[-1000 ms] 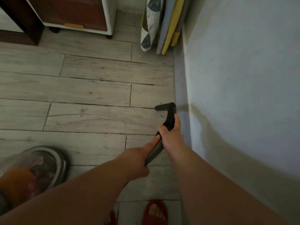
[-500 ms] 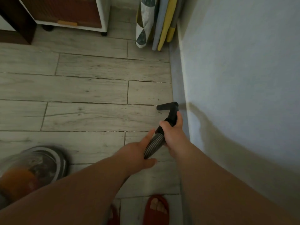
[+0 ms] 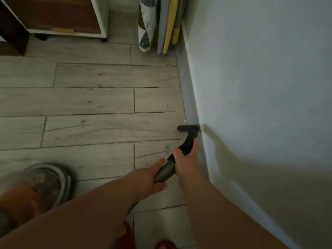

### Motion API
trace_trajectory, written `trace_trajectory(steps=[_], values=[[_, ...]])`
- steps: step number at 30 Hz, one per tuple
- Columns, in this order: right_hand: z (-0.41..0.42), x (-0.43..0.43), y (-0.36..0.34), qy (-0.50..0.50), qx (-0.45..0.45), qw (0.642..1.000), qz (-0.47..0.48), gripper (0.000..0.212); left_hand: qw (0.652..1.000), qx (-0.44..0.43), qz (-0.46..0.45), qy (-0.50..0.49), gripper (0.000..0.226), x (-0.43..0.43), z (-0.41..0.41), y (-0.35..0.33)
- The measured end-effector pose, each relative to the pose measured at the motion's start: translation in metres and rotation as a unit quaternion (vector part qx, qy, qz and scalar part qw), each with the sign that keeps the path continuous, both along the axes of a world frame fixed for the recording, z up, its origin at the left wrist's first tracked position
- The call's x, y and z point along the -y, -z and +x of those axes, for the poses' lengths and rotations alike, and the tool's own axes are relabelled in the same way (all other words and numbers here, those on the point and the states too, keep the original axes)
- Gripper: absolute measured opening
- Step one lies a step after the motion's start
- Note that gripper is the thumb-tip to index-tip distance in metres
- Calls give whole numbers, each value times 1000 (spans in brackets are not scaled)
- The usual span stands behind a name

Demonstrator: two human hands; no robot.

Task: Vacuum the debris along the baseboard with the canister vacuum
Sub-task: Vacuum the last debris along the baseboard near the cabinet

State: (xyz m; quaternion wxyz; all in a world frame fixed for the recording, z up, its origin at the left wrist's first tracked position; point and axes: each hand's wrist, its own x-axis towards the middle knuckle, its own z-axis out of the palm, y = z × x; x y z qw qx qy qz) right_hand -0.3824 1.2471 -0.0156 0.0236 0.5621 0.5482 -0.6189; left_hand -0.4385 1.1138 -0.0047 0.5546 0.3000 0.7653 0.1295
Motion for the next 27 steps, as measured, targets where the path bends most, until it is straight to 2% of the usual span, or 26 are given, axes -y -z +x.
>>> trace_trajectory(steps=[7, 11, 16, 21, 27], values=[[25, 4, -1, -20, -19, 999, -30, 83, 1000, -14, 5, -4, 83, 11, 29, -1], [44, 16, 4, -45, -17, 999, 0, 82, 1000, -9, 4, -6, 83, 20, 47, 3], [76, 27, 12, -9, -6, 999, 30, 82, 1000, 10, -7, 25, 83, 24, 69, 8], [89, 29, 16, 6, -32, 999, 36, 82, 999, 11, 6, 44, 83, 24, 73, 12], [86, 37, 27, 33, -52, 998, 32, 82, 998, -18, 19, 56, 82, 32, 66, 25]])
